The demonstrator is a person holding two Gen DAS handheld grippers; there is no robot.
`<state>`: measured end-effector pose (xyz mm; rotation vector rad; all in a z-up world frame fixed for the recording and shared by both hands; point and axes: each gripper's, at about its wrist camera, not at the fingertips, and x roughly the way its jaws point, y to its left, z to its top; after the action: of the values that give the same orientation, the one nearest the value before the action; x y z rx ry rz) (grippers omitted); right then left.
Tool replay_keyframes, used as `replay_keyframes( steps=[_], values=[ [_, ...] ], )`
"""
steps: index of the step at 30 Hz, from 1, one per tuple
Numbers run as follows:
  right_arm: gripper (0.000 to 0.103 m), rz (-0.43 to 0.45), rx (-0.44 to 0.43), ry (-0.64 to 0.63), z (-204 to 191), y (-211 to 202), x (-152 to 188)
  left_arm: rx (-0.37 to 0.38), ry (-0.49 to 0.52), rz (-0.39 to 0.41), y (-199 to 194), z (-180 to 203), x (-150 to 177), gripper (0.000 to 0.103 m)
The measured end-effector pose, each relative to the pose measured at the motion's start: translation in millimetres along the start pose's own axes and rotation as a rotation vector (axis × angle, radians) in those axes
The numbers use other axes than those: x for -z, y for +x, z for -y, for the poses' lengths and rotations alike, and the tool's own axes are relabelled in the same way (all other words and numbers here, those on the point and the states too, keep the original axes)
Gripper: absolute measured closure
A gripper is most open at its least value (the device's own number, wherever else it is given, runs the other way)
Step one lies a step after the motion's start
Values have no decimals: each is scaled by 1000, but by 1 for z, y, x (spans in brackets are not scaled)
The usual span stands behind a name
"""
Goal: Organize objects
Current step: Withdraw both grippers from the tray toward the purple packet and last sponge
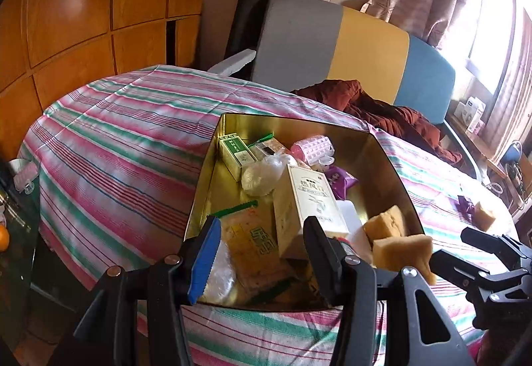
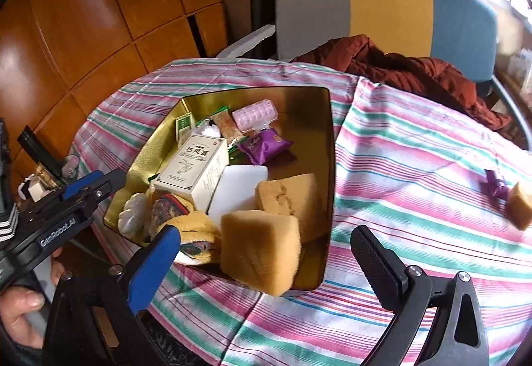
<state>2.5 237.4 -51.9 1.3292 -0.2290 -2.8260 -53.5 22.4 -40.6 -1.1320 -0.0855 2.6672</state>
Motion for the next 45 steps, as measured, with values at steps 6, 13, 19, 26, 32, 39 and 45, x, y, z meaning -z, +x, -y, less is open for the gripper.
replay_keyframes(
  steps=[6, 13, 19, 26, 32, 39, 45],
  values=[
    [0, 17, 53, -6, 2, -4, 4, -11, 10, 2, -7, 7, 8, 51],
    [0, 40, 94, 17, 8, -11, 7, 3, 38, 8, -16, 19, 16, 51],
    [0, 59, 111, 37, 17, -17, 7, 5, 84, 26, -22, 34, 17, 51],
    [0, 67, 115, 51, 25, -21, 8, 10, 148, 30, -26, 52, 19, 51],
    [0, 69, 130, 64, 39, -24, 8, 15, 206, 26, -27, 70, 19, 51],
    [0, 68, 183, 112, 72, -31, 11, 65, 307, 32, -30, 108, 19, 50],
    [0, 70, 245, 166, 109, -41, 12, 119, 389, 19, -27, 145, 21, 50]
  ],
)
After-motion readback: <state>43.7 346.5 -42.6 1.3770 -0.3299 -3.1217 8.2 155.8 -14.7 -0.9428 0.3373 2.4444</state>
